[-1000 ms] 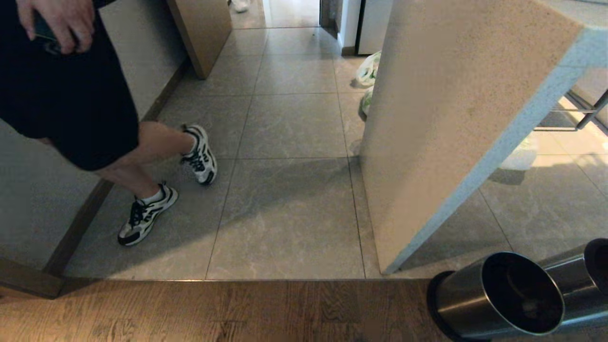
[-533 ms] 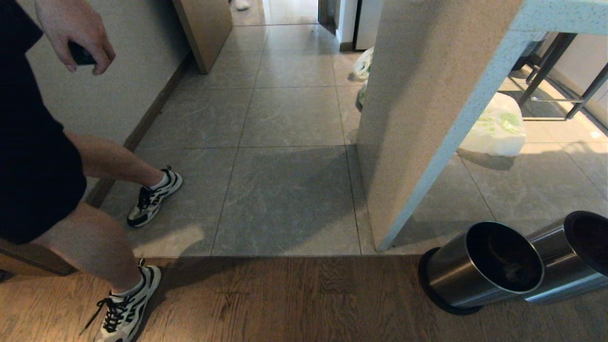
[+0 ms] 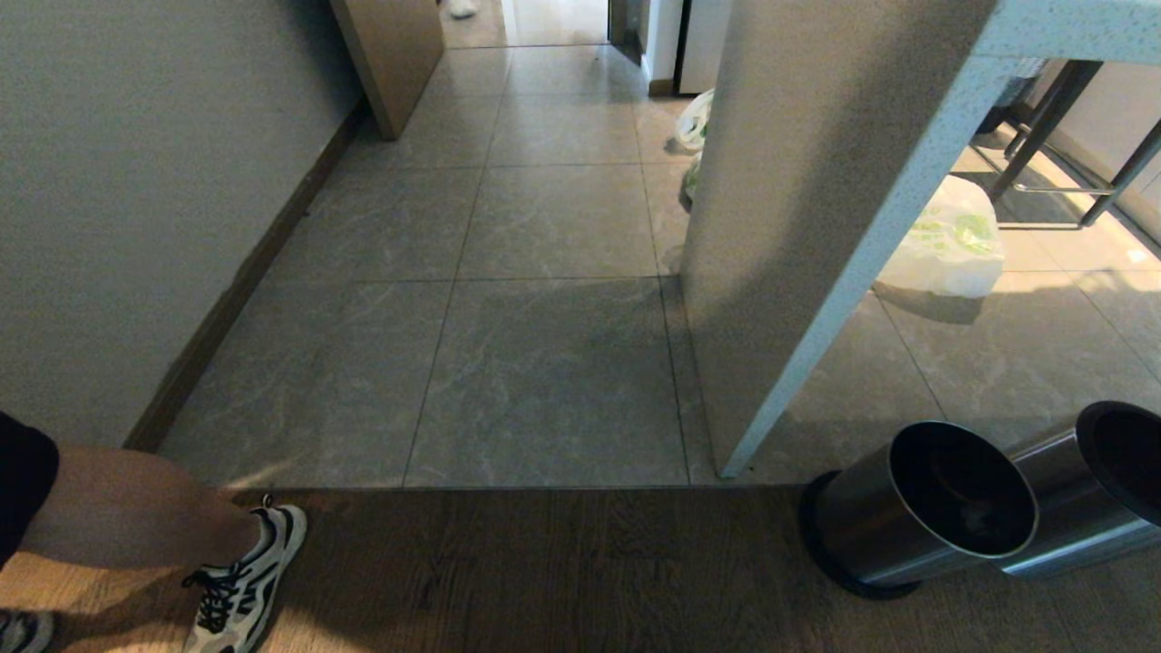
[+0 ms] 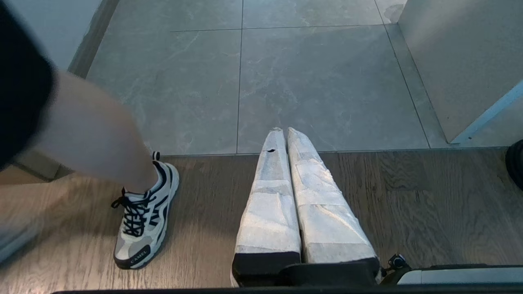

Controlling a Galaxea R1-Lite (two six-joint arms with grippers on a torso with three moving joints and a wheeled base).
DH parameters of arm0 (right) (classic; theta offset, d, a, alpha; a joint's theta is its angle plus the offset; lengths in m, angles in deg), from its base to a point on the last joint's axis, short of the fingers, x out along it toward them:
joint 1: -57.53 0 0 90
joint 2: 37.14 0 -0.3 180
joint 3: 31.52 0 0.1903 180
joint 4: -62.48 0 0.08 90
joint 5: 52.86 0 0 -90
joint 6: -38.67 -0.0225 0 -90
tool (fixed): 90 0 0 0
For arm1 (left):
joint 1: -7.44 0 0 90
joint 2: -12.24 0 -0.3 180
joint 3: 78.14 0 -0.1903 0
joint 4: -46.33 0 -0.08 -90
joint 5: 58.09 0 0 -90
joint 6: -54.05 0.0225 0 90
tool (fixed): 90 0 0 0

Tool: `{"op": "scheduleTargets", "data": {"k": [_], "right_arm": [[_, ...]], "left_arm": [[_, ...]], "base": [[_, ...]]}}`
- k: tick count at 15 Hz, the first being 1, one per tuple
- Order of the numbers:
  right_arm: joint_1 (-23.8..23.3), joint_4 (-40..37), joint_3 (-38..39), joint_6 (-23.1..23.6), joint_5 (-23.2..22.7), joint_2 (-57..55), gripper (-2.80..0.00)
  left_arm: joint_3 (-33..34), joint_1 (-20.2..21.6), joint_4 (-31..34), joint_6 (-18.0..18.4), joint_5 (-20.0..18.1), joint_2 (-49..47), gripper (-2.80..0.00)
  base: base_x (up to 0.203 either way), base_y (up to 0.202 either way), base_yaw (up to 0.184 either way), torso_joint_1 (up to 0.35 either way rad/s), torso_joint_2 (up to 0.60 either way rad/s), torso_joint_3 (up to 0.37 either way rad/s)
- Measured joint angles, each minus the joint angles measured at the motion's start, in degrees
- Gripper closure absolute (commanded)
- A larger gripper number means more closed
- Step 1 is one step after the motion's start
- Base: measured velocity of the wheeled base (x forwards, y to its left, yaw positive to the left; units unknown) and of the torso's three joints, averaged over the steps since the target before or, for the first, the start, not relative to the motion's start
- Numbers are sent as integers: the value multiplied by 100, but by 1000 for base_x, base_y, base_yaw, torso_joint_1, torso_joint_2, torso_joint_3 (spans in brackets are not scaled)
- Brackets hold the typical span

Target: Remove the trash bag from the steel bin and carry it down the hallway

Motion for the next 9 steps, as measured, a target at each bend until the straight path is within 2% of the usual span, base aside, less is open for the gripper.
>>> {"op": "scheduleTargets", "data": {"k": [9], "right_arm": [[-2, 0, 0, 4, 2, 0, 0]], "left_arm": [[0, -5, 5, 0, -2, 0, 0]], "base": [[0, 0, 0, 0, 0, 0]]}}
